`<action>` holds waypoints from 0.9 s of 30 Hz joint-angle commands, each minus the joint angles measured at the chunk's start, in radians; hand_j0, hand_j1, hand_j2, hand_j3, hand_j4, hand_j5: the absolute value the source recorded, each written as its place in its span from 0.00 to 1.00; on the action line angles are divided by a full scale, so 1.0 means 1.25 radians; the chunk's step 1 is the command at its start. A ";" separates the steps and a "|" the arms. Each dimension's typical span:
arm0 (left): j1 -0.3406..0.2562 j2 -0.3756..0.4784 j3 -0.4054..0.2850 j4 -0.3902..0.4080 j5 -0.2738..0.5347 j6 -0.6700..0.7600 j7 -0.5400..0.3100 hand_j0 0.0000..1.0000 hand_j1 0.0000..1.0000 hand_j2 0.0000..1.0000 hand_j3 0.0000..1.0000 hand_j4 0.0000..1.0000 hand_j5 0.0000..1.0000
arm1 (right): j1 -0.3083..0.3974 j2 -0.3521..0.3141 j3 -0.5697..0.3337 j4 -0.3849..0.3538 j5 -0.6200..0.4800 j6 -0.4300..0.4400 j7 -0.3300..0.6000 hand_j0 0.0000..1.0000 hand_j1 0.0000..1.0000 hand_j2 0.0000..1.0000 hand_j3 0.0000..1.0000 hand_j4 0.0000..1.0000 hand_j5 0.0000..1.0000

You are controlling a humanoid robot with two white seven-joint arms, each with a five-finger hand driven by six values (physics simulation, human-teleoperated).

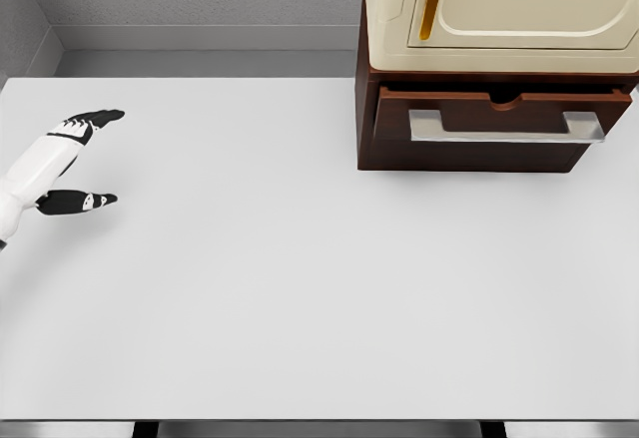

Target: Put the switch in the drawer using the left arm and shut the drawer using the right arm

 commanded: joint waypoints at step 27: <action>-0.001 -0.023 0.007 0.002 0.005 0.001 0.000 1.00 1.00 1.00 1.00 1.00 1.00 | 0.000 0.064 0.002 -0.345 0.129 0.001 0.002 0.49 0.49 0.49 0.49 0.49 0.49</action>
